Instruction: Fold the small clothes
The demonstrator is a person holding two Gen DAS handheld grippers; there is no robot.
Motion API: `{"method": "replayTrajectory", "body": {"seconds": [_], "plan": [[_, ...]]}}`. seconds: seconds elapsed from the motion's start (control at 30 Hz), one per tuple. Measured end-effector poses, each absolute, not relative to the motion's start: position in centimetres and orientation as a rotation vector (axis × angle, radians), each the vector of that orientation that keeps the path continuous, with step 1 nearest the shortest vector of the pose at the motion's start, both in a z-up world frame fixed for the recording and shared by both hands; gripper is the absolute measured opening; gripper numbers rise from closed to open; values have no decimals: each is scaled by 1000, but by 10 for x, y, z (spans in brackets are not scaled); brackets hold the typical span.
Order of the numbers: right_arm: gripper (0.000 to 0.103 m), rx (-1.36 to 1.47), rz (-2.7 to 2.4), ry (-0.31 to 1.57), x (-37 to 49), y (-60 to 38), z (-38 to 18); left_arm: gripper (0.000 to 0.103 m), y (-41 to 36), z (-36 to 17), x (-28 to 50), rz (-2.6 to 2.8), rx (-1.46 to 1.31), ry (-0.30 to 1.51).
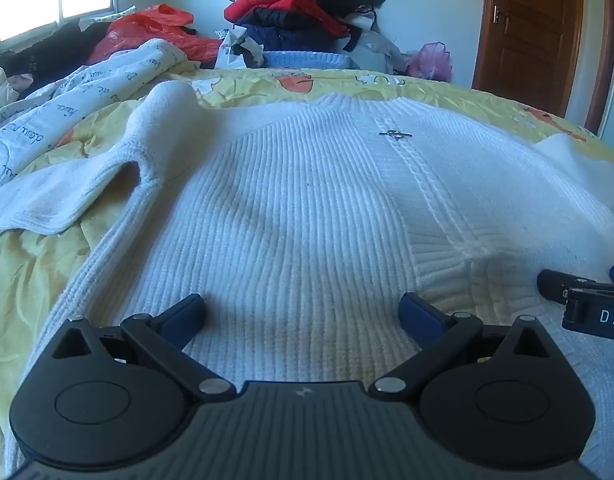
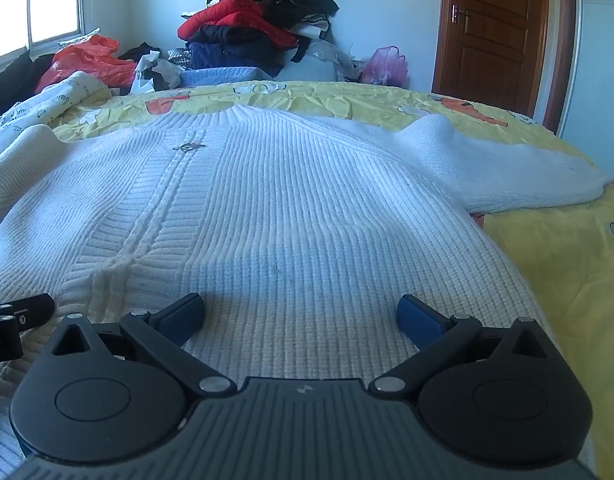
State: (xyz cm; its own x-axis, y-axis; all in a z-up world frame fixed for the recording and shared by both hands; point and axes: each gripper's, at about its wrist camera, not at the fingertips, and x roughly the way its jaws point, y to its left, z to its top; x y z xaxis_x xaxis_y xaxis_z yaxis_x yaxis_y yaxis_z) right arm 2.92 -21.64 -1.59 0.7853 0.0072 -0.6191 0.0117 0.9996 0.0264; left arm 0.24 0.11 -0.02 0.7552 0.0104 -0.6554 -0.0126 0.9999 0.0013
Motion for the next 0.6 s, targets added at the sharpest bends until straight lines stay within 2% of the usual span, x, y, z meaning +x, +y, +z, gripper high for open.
{"method": "replayTrajectory", "body": {"seconds": [0.6], "plan": [[103,30,-2,667,29,-216,-16,103,-2,0,-3,19,5,704]]}}
